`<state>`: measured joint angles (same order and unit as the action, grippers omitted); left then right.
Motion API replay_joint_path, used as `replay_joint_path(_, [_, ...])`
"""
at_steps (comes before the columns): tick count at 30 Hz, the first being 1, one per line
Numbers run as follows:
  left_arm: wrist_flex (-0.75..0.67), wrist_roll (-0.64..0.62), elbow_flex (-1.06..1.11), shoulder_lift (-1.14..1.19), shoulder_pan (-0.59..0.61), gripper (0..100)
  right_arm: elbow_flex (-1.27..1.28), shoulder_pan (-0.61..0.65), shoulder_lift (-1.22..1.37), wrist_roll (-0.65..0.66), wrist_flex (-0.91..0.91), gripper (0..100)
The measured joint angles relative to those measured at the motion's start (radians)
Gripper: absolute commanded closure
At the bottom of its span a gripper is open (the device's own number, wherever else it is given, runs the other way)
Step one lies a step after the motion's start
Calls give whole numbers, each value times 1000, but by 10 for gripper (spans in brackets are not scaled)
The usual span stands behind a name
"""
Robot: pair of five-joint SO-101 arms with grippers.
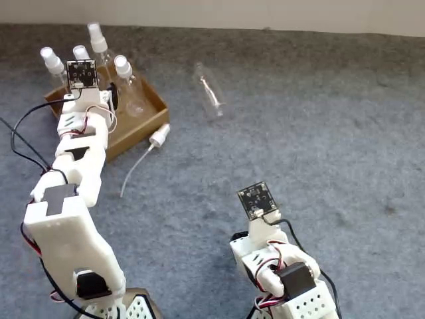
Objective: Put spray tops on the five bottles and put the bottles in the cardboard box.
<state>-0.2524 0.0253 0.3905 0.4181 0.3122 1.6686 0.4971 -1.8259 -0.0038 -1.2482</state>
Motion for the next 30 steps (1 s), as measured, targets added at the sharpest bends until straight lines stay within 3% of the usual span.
replay_joint_path(5, [0, 0, 0, 0, 0, 898, 0, 0, 0, 0, 0, 989])
replay_joint_path(13, [-2, 2, 6, 0, 5, 724, 0, 0, 0, 0, 0, 989])
replay_joint_path(30, [-2, 0, 127, -60, 5, 716, 0, 0, 0, 0, 0, 989])
